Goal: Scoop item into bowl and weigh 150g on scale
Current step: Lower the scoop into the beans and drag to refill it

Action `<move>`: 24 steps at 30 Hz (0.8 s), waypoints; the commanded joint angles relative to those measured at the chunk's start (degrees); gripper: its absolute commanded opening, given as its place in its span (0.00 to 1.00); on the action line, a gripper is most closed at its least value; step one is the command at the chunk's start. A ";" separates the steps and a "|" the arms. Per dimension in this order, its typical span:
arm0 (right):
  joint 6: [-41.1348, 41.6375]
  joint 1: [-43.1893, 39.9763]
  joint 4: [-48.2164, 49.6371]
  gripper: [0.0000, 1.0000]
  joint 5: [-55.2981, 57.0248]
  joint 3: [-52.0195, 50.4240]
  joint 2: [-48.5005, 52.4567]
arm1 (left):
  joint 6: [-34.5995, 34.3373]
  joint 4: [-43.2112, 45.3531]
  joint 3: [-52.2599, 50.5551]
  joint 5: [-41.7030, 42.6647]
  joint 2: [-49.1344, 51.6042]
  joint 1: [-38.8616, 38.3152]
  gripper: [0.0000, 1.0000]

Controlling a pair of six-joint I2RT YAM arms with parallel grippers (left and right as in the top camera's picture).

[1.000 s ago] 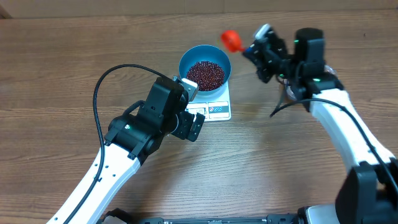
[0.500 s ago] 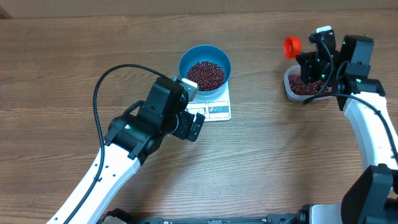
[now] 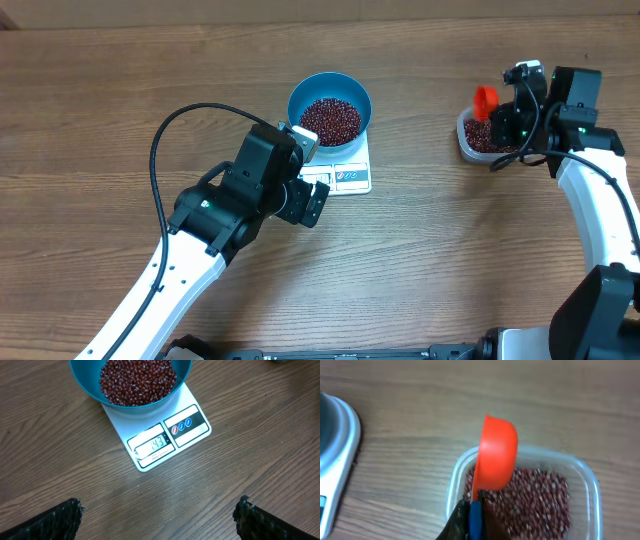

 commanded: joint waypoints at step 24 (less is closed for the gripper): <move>0.66 -0.17 -7.04 0.04 7.67 0.02 5.33 | 0.87 -0.04 -0.22 0.46 0.33 0.04 1.00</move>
